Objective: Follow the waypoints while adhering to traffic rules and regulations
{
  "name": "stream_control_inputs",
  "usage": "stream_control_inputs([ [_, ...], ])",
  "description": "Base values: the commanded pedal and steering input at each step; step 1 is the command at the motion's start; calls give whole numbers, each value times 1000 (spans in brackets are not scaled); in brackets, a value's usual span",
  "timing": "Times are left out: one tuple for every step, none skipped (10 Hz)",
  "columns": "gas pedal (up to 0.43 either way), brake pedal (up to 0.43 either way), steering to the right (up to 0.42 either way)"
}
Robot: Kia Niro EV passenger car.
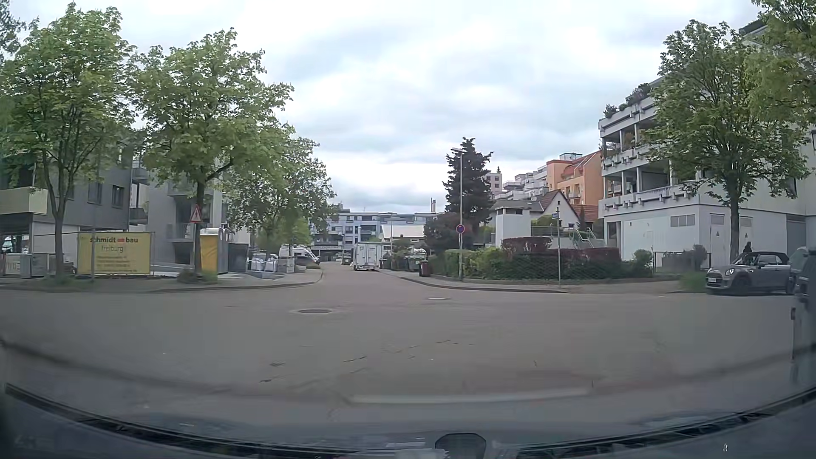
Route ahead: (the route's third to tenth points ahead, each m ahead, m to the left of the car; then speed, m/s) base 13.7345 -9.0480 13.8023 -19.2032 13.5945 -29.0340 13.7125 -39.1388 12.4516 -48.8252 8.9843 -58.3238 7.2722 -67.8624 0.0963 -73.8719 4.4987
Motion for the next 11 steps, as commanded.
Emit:
stream_control_inputs([
  [0,0,198],
  [0,0,220],
  [0,0,234],
  [0,0,250],
  [0,0,267],
  [0,0,287],
  [0,0,309],
  [0,0,329],
  [0,0,354],
  [0,0,377],
  [0,0,413],
])
